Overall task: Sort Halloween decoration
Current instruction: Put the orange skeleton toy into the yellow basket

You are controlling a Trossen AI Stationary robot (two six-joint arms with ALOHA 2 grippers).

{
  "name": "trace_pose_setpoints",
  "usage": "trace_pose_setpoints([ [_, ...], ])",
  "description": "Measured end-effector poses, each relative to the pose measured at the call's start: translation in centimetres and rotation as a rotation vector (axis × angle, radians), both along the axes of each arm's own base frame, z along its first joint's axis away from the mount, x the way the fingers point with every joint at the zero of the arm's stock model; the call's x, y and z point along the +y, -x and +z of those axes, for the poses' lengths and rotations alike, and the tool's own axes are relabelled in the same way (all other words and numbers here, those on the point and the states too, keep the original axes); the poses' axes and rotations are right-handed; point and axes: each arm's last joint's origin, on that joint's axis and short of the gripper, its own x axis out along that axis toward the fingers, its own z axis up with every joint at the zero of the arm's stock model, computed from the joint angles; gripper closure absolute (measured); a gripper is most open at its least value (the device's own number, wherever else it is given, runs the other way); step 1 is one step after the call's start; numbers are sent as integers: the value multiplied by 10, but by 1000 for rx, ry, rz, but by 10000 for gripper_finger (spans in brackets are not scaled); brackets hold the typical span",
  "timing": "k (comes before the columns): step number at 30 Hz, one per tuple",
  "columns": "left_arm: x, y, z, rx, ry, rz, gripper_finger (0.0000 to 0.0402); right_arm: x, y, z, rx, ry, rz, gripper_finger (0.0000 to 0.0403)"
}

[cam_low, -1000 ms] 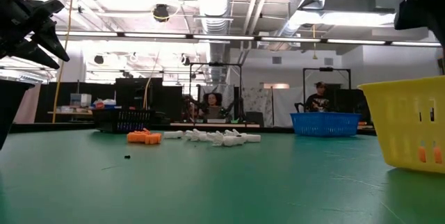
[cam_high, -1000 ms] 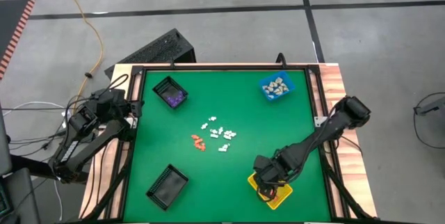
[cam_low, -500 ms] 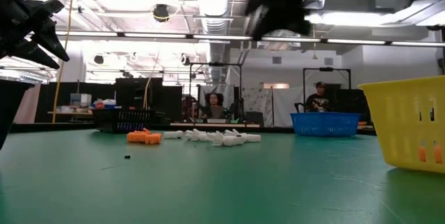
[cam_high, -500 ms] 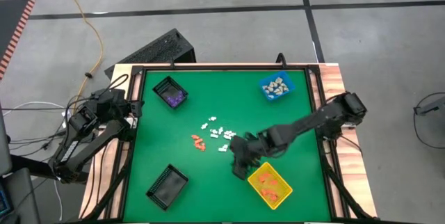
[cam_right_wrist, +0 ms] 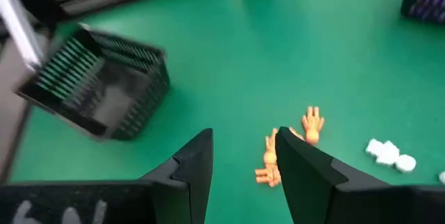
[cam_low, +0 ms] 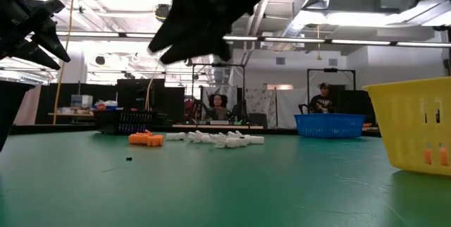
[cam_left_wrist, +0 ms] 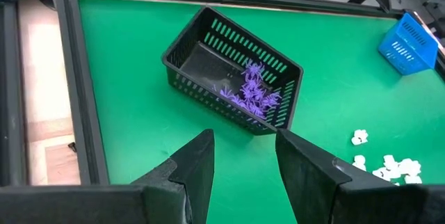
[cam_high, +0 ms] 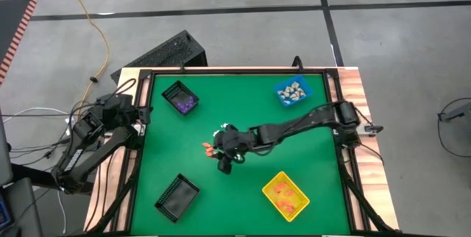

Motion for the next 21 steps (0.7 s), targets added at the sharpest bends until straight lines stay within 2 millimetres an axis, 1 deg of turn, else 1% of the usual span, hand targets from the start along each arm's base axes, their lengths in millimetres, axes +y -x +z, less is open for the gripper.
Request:
trace_pose_setpoints([
  [4,0,0,0,0,-1,1,258,2,-20,-19,28,50,31,230],
  [6,0,0,0,1,0,0,258,4,-30,-25,27,73,51,230],
  [9,0,0,0,0,0,0,258,5,-37,-33,55,103,72,230],
  [11,0,0,0,0,0,-1,258,5,-37,-41,95,114,74,230],
  [15,0,0,0,1,-1,-7,258,-2,-35,-58,188,128,60,230],
  [18,0,0,0,1,0,-10,258,-8,-34,-64,209,132,46,230],
  [21,0,0,0,0,0,-10,258,-15,-32,-67,224,145,-7,230],
])
